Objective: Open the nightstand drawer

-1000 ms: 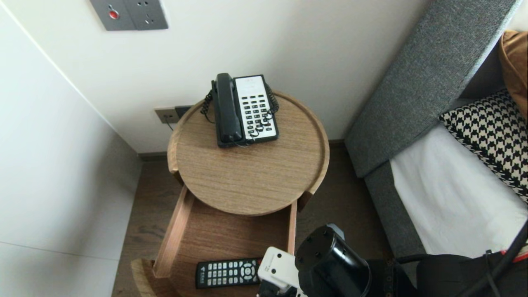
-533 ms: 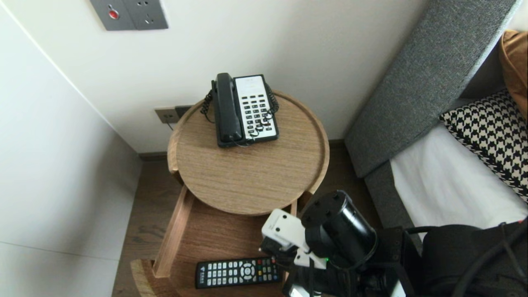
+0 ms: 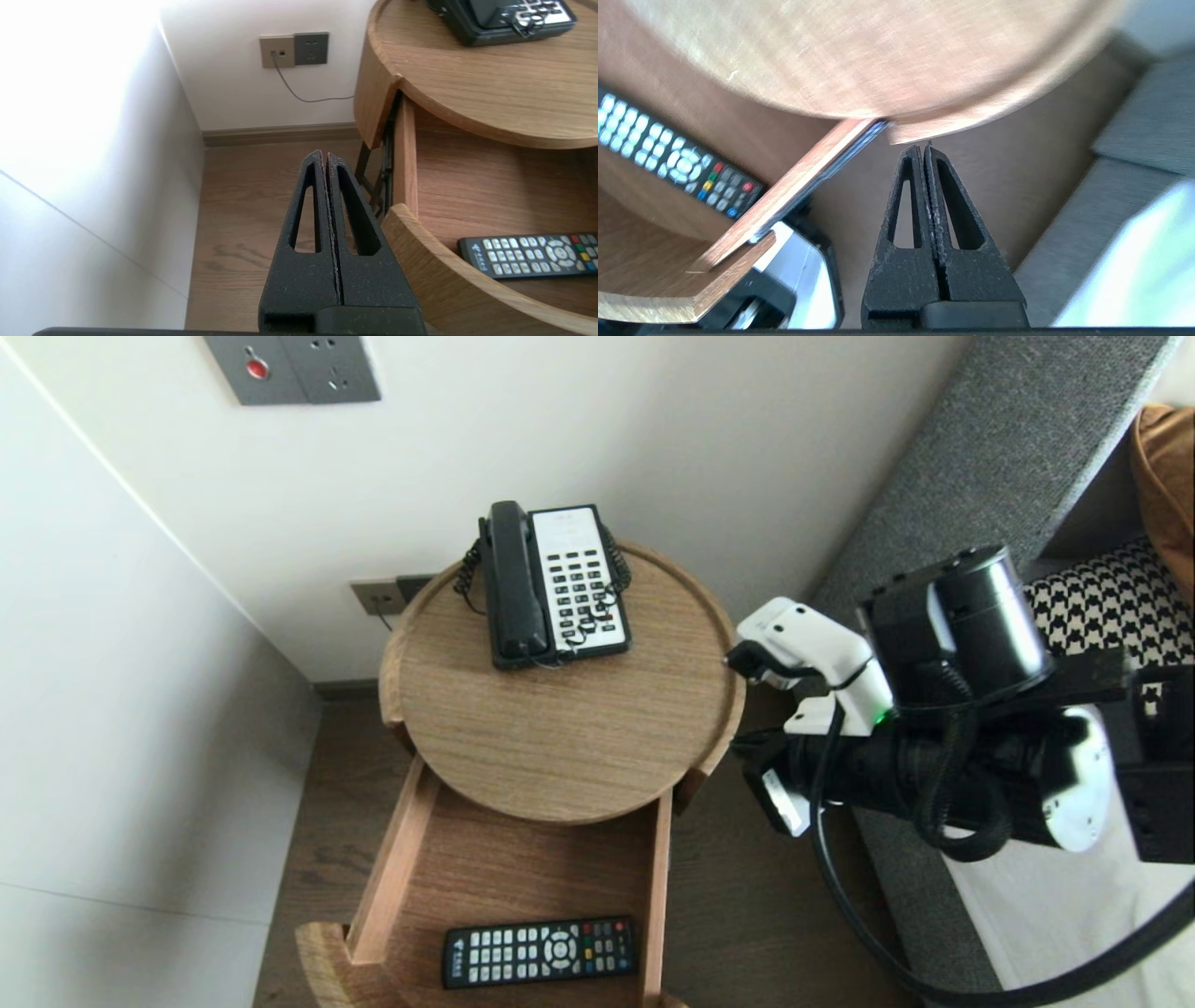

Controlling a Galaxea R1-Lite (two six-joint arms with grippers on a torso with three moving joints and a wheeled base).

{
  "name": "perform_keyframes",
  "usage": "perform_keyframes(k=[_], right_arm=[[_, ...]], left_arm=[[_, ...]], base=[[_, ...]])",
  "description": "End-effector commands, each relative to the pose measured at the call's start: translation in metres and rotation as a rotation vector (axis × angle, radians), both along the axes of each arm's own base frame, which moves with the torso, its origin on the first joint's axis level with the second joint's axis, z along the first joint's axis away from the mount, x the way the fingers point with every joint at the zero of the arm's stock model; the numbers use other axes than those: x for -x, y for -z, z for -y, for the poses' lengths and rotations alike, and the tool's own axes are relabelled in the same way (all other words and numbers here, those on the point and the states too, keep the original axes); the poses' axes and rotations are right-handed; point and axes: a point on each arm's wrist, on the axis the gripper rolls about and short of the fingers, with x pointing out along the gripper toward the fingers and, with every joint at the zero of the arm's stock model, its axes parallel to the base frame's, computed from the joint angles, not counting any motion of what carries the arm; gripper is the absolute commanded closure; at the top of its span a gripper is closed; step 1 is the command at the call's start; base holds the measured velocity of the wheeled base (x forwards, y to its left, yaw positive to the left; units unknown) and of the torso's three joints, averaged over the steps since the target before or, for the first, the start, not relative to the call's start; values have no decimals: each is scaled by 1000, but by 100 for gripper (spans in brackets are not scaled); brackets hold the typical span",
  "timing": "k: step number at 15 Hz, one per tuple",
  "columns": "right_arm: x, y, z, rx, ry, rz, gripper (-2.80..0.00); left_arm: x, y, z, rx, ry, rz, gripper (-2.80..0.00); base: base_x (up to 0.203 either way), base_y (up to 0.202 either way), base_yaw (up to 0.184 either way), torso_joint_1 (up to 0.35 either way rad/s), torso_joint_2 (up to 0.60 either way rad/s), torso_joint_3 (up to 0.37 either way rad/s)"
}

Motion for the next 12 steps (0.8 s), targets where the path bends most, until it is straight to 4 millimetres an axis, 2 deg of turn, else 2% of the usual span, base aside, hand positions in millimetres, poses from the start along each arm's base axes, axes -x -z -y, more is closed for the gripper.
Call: perform_keyframes(k=[1, 6, 12], right_arm=[[12, -27, 16, -50, 22, 64, 0], [31, -50, 34, -89, 48, 127, 0], [52, -58, 51, -84, 105, 159, 0]], left_arm=[[-3, 11, 0, 1, -2, -34, 0], [-3, 11, 0, 1, 0, -34, 0], [-3, 11, 0, 1, -2, -34, 0]], base=[[0, 0, 0, 0, 0, 0], [0, 0, 0, 0, 0, 0], [0, 0, 0, 0, 0, 0]])
